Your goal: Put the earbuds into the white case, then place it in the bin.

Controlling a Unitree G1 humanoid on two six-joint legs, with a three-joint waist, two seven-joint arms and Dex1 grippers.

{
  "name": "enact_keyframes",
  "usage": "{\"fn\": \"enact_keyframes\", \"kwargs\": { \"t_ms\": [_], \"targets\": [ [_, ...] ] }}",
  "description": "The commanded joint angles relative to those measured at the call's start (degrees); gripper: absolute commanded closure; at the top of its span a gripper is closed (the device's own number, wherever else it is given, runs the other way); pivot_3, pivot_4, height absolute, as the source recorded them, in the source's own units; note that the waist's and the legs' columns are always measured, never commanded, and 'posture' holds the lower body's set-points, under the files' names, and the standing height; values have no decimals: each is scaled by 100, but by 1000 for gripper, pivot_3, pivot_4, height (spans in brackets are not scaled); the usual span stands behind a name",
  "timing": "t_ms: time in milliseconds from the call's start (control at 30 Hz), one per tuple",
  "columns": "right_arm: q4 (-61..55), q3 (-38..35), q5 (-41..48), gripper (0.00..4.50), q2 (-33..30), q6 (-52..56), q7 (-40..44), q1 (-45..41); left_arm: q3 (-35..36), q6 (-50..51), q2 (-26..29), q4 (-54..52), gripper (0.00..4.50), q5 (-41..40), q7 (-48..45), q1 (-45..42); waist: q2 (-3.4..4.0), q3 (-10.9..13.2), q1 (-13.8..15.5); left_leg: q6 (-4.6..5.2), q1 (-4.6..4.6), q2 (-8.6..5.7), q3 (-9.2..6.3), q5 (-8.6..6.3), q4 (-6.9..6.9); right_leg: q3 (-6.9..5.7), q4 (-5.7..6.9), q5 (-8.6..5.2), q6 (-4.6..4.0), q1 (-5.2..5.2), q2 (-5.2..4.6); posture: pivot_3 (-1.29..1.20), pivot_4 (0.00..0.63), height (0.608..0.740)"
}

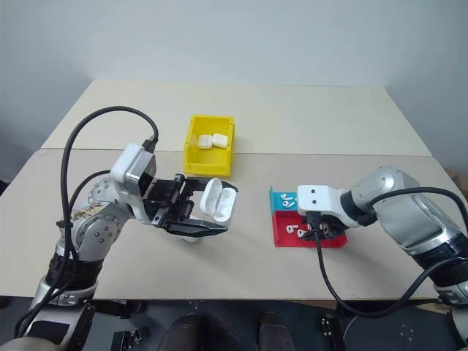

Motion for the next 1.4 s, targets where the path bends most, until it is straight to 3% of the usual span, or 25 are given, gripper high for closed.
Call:
{"fn": "enact_keyframes", "kwargs": {
  "t_ms": [33, 733, 833, 933, 1200, 1400],
  "targets": [
    [16, 10, -273, 2252, 101, 42, 6, -108, 79, -34, -28, -289, 1637, -31, 61, 51, 0, 0, 2, 0, 0, 0, 0, 0, 0, 0, 0, 0, 0, 0, 0, 0, 150, 740],
    [507, 100, -948, 2252, 612, -38, 42, -50, 99, 51, 8, -416, 1637, -70, 258, 132, 0, 0, 8, 0, 4, 0, 0, 0, 2, 0, 2, 0, 0, 5, 1, 0, 150, 740],
    [481, 86, -925, 2802, 597, -59, 94, -19, 102, 64, 17, -442, 1637, -77, 271, 149, 0, 0, 6, 0, 5, 0, 0, 0, 2, 0, 2, 0, 0, 5, 1, 0, 150, 740],
    [463, 80, -905, 3790, 588, -69, 125, 16, 104, 80, 20, -445, 1637, -75, 283, 143, 0, 0, 8, 0, 5, 0, 0, 0, 2, 0, 2, 0, 0, 5, 1, 0, 150, 740],
    [350, -112, -766, 3859, 623, 169, 46, 126, 132, 111, 45, -378, 1637, -75, 240, 96, 0, 0, 9, 0, 5, 0, -1, 0, 2, 0, 2, 0, 0, 6, 1, 0, 150, 740],
    [-215, -1270, 172, 3859, 598, 983, -10, 240, 247, 190, 38, 221, 1637, -102, 105, -257, 0, 0, 21, 0, 3, 0, -1, 0, 3, 0, 4, 0, 0, 3, 1, 0, 150, 740]
  ]
}}
